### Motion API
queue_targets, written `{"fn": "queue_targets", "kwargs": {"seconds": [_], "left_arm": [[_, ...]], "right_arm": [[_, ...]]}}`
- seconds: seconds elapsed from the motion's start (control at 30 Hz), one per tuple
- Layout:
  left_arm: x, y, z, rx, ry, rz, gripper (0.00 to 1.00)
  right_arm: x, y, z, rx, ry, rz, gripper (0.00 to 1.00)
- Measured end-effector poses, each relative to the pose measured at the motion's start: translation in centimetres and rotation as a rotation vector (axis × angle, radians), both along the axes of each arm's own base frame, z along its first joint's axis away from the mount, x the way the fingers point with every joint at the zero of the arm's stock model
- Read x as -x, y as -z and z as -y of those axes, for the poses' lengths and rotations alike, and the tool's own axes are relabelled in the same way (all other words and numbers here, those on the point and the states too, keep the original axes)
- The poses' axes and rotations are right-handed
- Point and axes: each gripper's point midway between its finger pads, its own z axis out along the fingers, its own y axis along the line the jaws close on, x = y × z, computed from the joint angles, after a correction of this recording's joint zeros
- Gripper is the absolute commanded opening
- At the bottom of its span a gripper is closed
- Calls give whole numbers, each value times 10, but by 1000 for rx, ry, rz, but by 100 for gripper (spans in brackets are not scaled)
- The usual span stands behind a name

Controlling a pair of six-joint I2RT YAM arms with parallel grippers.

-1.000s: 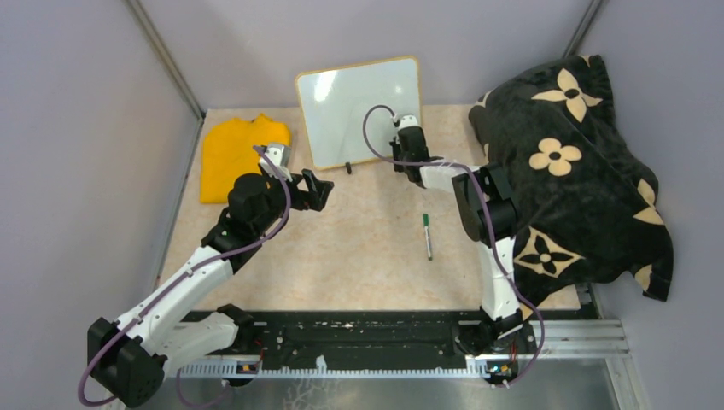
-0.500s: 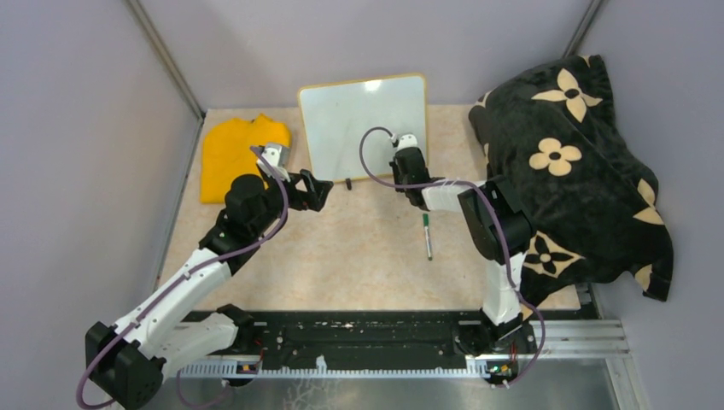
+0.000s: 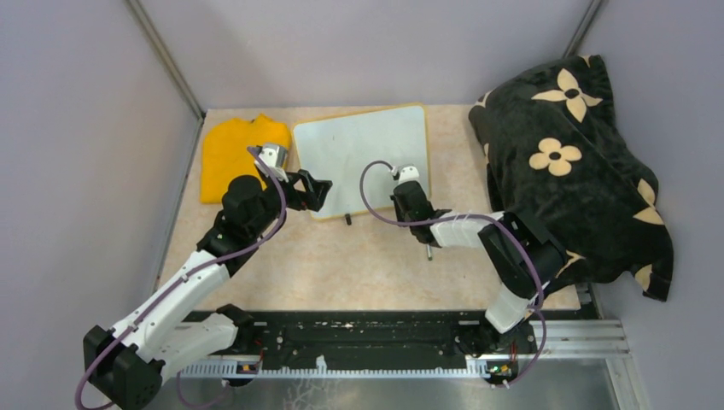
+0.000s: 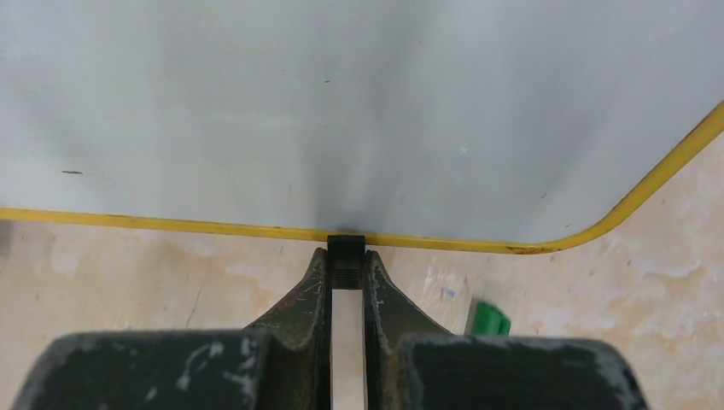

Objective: Write a sentence on the whiteboard
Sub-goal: Move the whiteboard to the center of the board.

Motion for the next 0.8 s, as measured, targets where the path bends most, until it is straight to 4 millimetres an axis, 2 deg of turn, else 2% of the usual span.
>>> {"fn": "queue_targets", "kwargs": {"seconds": [0.2, 0.4, 0.6, 0.7, 0.8], "left_arm": [[0, 0, 0, -1, 0, 0, 99], [-1, 2, 0, -6, 0, -2, 99], [-1, 3, 0, -8, -1, -5, 99], [-1, 3, 0, -8, -1, -5, 99], [-1, 3, 0, -8, -1, -6, 99]], "right_arm": [[25, 1, -8, 2, 0, -25, 0], [33, 2, -10, -17, 41, -42, 2], [37, 2, -11, -44, 68, -63, 39], [41, 1, -9, -46, 77, -76, 48], [42, -10, -11, -74, 73, -66, 58]]}}
